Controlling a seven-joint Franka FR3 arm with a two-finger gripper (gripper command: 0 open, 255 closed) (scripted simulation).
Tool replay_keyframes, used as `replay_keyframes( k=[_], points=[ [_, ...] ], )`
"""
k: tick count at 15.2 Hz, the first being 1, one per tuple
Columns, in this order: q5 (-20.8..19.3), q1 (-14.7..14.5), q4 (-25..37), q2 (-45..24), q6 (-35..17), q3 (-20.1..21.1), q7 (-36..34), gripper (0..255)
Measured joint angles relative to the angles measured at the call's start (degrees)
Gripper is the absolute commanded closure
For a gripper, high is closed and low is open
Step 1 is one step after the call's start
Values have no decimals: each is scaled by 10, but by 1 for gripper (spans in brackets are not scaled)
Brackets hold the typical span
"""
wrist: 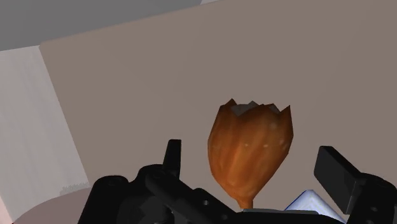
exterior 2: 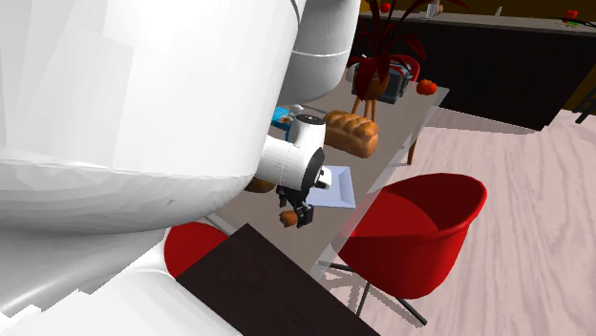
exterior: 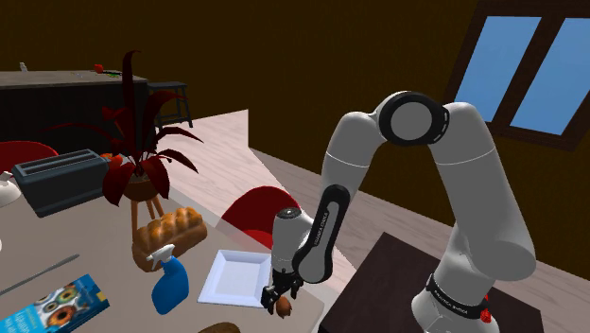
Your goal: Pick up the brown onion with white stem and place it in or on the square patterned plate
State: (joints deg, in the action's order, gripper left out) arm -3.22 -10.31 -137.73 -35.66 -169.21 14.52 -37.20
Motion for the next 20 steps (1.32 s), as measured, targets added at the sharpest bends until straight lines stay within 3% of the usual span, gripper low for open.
replay_keyframes(
  k=[10,20],
  points=[
    [0,0,0,0,0,0,0,255],
    [19,30,-28,81,54,35,7,255]
  ],
)
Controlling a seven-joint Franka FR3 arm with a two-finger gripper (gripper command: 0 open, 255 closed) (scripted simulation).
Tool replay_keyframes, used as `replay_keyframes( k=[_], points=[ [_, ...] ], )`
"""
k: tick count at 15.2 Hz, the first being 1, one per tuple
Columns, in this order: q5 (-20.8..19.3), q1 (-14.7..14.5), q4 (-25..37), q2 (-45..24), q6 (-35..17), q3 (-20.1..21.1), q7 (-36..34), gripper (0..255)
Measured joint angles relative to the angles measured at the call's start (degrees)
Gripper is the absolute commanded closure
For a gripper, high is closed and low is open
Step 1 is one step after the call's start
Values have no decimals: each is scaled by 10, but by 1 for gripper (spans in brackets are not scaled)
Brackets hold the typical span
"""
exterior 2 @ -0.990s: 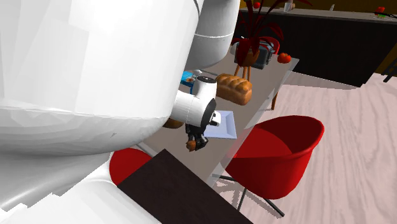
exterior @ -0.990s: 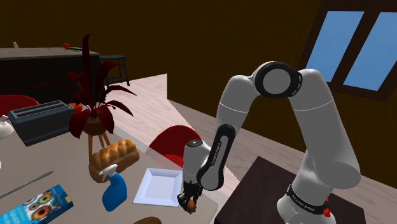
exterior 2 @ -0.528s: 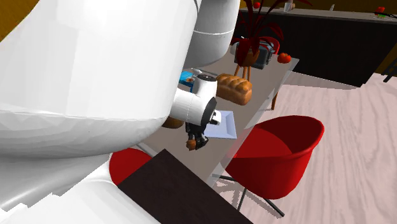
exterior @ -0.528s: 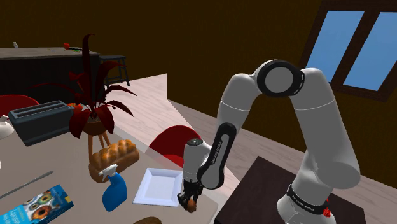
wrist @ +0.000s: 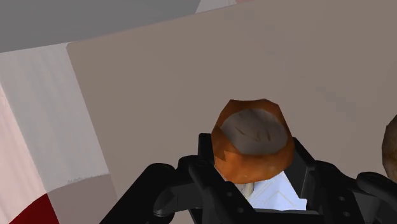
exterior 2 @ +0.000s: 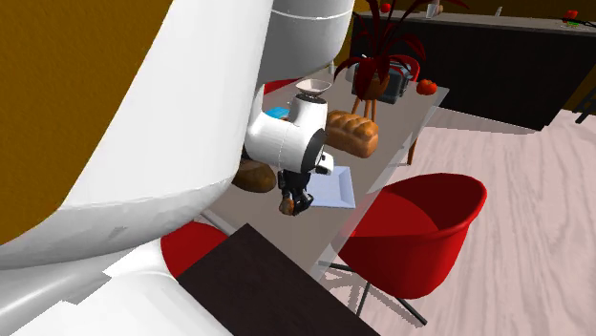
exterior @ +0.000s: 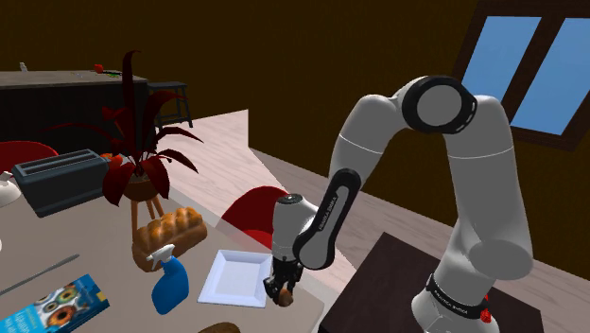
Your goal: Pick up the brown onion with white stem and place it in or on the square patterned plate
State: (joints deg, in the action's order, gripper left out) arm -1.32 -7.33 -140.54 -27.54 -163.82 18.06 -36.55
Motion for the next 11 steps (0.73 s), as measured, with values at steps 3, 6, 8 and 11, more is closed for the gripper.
replay_keyframes(
  k=[3,6,8,11],
  points=[
    [9,11,-10,27,17,13,4,255],
    [22,23,-19,56,37,28,11,255],
    [28,28,-20,69,49,34,14,255],
    [16,23,31,46,77,22,12,255]
  ],
)
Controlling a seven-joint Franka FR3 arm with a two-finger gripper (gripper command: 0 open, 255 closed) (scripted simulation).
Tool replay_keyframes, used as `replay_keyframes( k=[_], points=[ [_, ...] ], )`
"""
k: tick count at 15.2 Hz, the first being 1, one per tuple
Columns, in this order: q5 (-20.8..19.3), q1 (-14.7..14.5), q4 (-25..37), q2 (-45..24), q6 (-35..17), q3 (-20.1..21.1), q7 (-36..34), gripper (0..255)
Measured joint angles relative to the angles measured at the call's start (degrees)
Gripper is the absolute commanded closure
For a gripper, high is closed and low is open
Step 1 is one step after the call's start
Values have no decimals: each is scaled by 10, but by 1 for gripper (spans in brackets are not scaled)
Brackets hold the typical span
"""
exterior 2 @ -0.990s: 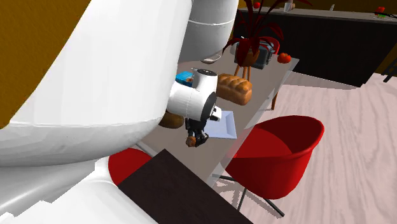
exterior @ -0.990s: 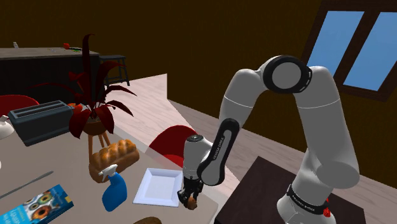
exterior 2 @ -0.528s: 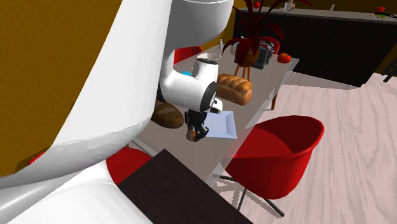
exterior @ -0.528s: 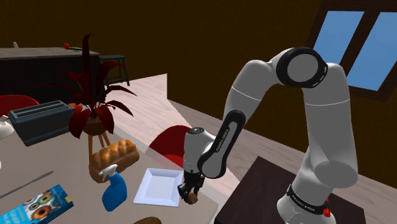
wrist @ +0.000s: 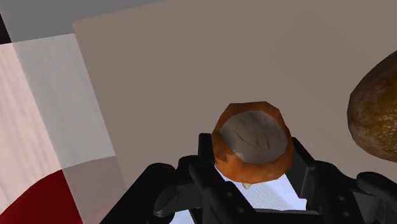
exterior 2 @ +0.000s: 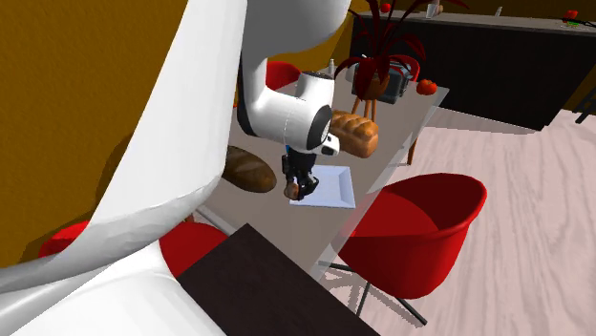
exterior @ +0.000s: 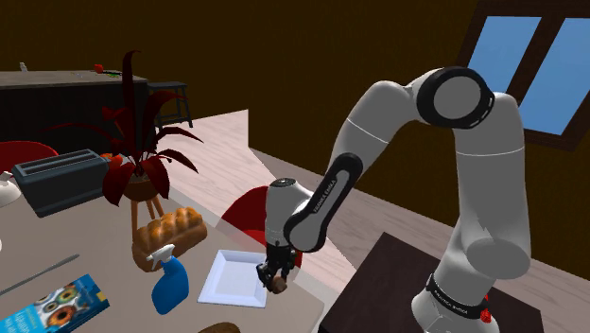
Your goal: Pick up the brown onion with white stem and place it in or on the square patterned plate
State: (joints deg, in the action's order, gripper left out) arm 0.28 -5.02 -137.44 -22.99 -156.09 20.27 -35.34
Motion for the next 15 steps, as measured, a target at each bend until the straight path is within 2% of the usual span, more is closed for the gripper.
replay_keyframes(
  k=[8,10,15],
  points=[
    [-28,-9,201,-98,107,-31,9,255],
    [-35,-17,269,-136,137,-39,9,255],
    [-42,-23,315,-178,142,-47,10,255]
  ],
)
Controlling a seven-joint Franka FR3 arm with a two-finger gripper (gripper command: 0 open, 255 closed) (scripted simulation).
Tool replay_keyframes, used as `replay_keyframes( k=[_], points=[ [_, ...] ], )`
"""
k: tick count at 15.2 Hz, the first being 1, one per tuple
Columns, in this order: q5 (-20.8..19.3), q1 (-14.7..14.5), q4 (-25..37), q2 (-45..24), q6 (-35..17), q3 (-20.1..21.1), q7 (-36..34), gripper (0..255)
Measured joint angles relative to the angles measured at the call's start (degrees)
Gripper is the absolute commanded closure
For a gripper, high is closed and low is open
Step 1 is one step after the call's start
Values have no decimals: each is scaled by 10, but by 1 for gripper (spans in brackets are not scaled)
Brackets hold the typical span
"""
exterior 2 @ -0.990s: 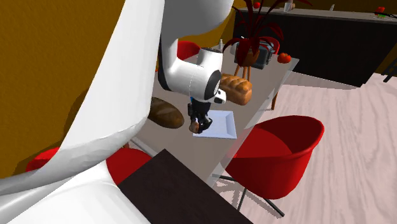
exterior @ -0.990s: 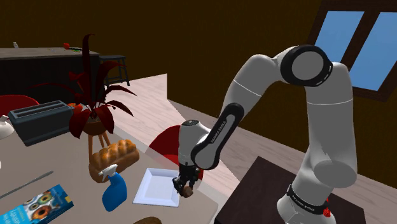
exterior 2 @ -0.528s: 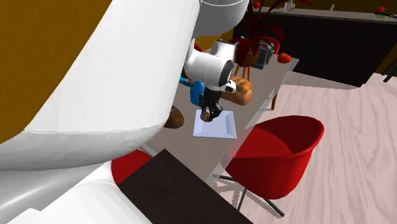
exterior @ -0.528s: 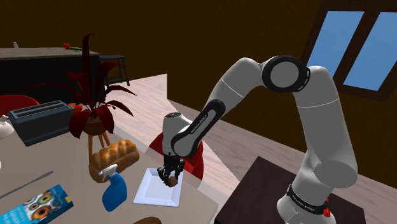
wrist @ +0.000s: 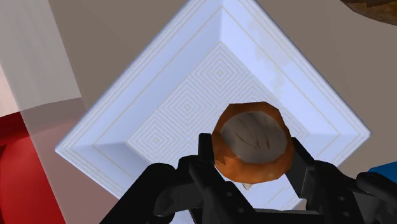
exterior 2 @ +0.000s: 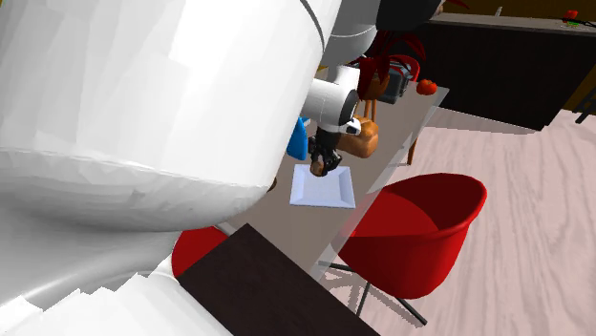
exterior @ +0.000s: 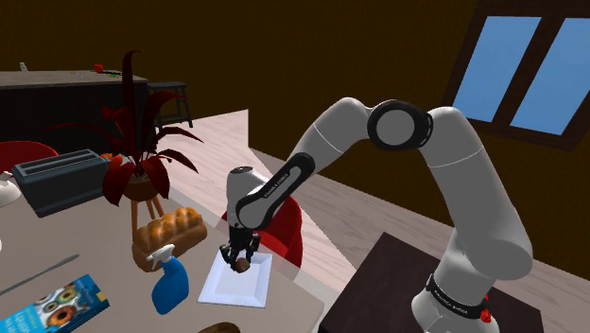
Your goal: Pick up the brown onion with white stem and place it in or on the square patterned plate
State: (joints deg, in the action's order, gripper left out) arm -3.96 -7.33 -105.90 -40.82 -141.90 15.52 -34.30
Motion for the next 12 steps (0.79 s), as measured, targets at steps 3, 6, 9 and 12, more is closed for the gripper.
replay_keyframes(
  k=[3,6,9,12],
  points=[
    [-4,-3,8,-21,-12,-5,1,255],
    [-7,-6,15,-40,-24,-8,0,255],
    [-10,-10,22,-59,-37,-12,-1,255],
    [-11,-11,26,-68,-42,-14,0,255]
  ],
)
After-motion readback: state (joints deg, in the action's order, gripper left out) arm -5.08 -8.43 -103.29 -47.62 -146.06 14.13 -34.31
